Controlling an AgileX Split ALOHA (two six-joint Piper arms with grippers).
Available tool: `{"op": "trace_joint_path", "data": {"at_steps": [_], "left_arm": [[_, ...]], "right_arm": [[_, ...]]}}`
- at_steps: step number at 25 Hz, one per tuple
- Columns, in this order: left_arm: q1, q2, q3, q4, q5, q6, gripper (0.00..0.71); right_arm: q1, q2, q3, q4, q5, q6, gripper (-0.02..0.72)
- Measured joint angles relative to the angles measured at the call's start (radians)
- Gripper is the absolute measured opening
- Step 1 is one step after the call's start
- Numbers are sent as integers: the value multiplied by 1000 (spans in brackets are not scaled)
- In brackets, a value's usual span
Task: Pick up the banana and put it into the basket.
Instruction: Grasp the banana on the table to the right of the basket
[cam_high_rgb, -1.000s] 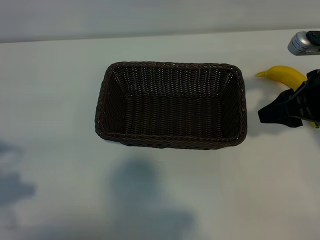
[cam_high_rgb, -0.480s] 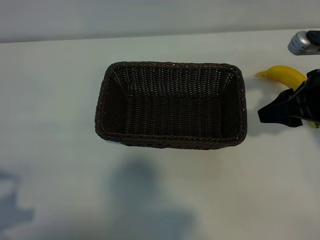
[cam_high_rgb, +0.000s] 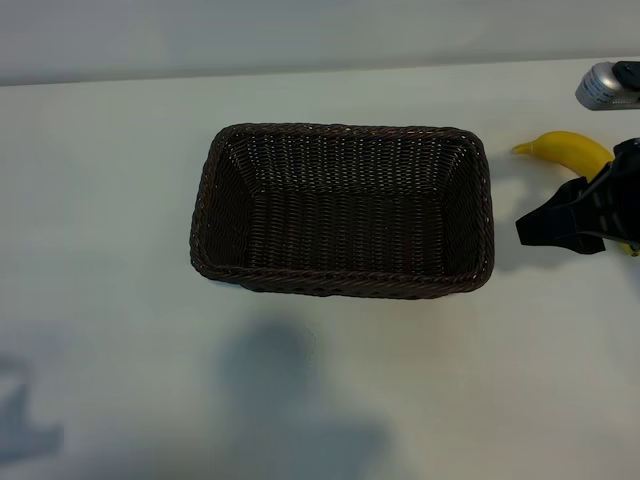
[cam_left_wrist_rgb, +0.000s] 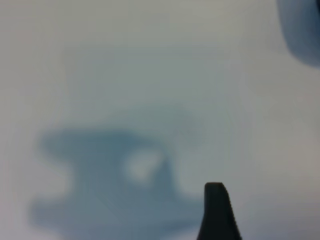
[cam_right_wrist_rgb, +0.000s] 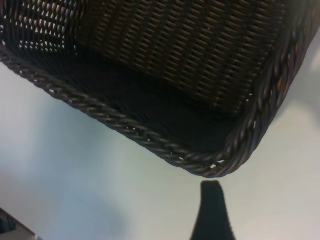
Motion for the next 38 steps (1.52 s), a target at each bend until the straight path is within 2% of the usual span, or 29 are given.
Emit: {"op": "trace_joint_path", "data": {"at_steps": [5,19,22,27,35,38], "left_arm": [[0,-145,-1,2,3,0,514],[0,-146,2,3,2,0,514],[0,-146,2,3,2,0,514],[0,-146,2,3,2,0,514],[0,-146,2,3,2,0,514],[0,-146,2,3,2,0,514]], "right_arm": [[0,0,0,0,-8,3,525],[0,0,0,-1,-9,5,525],[0,0,-23,-34,-15,37,525],[0,58,-134,-185,-63,163,525],[0,279,-357,-544,12,336,525],[0,344,-401,-644,16,374,525]]}}
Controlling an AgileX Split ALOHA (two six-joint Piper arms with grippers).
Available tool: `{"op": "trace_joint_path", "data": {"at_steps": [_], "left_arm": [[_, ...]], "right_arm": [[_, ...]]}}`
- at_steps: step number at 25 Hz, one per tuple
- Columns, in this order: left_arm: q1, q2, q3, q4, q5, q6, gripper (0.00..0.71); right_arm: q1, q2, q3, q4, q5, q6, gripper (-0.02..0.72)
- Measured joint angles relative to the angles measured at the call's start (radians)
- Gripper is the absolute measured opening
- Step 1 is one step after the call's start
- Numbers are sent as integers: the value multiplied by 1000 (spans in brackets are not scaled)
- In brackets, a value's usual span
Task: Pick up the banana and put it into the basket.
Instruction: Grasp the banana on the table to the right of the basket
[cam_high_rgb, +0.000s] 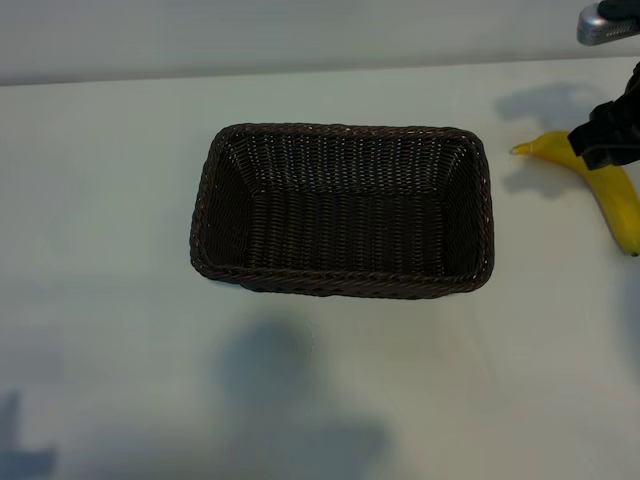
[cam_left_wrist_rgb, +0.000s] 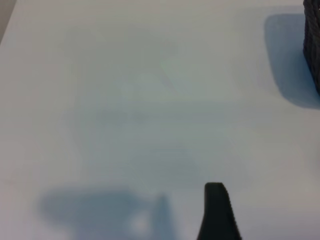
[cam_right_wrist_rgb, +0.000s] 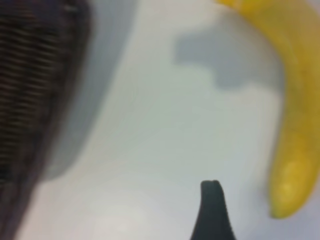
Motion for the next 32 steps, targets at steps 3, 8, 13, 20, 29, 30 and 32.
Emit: {"op": "trace_joint_path", "data": {"at_steps": [3,8,13,20,29,30,32], "left_arm": [[0,0,0,0,0,0,514],[0,0,0,0,0,0,514],[0,0,0,0,0,0,514],[0,0,0,0,0,0,514],[0,0,0,0,0,0,514],[0,0,0,0,0,0,514],[0,0,0,0,0,0,514]], "right_arm": [[0,65,-26,-51,2,29,525],[-13,173,-105,-88,6,87,525],[-46,251,-184,-94,43,66,525],[-60,318,-216,-94,60,-29,525],[-60,340,-216,-94,27,-27,525],[-60,341,-216,-88,23,-26,525],[-60,345,-216,-94,22,-23,525]]}}
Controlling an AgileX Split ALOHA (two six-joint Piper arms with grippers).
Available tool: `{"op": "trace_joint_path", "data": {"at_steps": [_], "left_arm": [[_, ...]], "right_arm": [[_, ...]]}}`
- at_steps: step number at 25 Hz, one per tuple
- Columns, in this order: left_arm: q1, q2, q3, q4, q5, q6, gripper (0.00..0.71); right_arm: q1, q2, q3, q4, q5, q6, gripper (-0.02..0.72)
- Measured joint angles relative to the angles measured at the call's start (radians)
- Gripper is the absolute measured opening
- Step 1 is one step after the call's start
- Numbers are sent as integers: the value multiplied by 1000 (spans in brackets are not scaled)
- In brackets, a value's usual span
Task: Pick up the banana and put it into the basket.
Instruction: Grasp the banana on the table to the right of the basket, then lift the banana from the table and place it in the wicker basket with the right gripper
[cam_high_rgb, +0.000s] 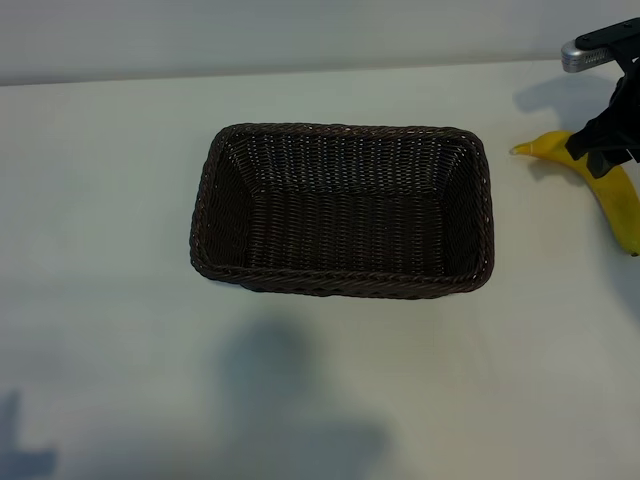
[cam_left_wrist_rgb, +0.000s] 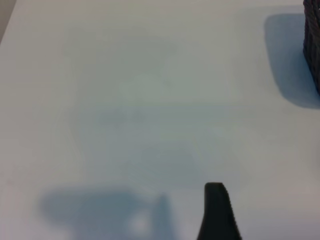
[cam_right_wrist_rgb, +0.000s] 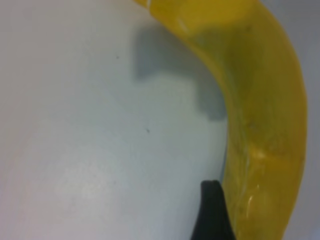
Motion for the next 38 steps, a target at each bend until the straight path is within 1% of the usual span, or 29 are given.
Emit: {"op": "trace_joint_path", "data": {"at_steps": [3,8,13,21,26,28,30,31,34,36,38], "left_arm": [[0,0,0,0,0,0,514],[0,0,0,0,0,0,514],[0,0,0,0,0,0,514],[0,0,0,0,0,0,514],[0,0,0,0,0,0,514],[0,0,0,0,0,0,514],[0,0,0,0,0,0,514],[0,0,0,0,0,0,514],[0,0,0,0,0,0,514],[0,0,0,0,0,0,514],[0,0,0,0,0,0,514]], "right_arm": [[0,24,0,0,-10,4,525],[0,56,0,0,-63,17,525],[0,67,0,-25,-76,27,525],[0,116,0,-29,-109,49,525],[0,141,0,-29,-117,56,521],[0,141,0,-29,-118,59,489],[0,141,0,-32,-117,60,419],[0,141,0,-34,-115,65,419],[0,136,0,-55,-108,98,419],[0,123,0,-91,-90,125,419],[-1,98,0,-119,-72,131,419]]}}
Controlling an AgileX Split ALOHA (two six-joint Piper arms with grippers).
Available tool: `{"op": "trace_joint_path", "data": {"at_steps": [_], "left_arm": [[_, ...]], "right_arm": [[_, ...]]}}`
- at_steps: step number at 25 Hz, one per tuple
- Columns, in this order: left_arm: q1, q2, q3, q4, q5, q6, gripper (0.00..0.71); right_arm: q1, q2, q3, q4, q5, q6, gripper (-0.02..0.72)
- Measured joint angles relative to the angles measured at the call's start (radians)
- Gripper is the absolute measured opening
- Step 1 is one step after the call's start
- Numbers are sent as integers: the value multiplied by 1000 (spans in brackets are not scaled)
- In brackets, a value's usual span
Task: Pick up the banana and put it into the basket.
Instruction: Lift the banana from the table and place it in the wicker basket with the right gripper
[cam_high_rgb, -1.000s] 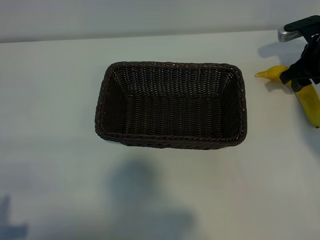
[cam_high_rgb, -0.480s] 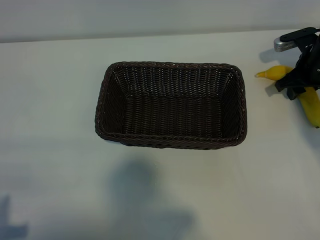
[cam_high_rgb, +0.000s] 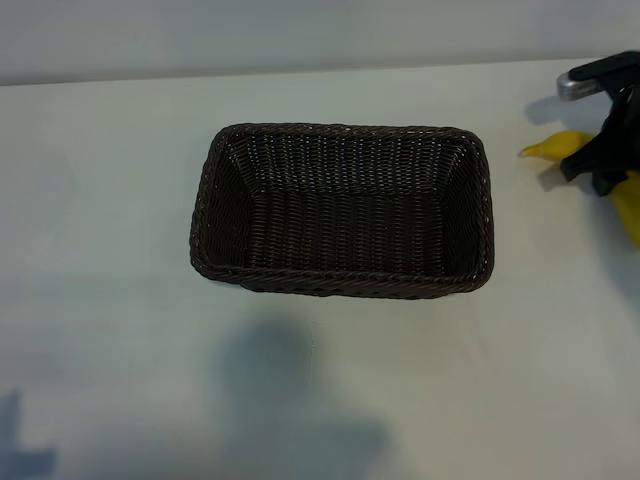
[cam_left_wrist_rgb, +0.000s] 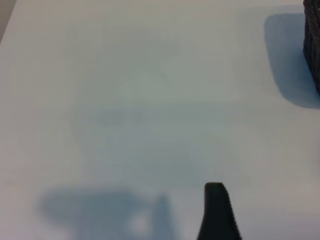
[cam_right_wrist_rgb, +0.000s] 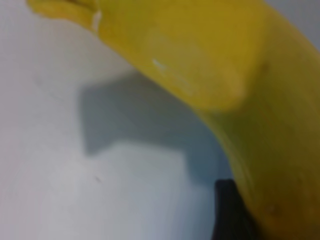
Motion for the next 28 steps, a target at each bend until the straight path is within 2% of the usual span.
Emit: {"op": "trace_joint_path", "data": {"at_steps": [3,7,11,15,20,25,28], "left_arm": [[0,0,0,0,0,0,514],[0,0,0,0,0,0,514],[0,0,0,0,0,0,514],[0,0,0,0,0,0,514],[0,0,0,0,0,0,514],[0,0,0,0,0,0,514],[0,0,0,0,0,0,514]], "right_arm": [[0,-55,-15,-18,53,5,419],[0,-108,-66,-10,123,5,419],[5,-152,-129,72,213,-14,419],[68,-174,-198,147,291,-49,419],[225,-176,-220,178,304,-79,419],[352,-176,-225,170,301,-102,419],[413,-176,-228,163,270,-124,419]]}}
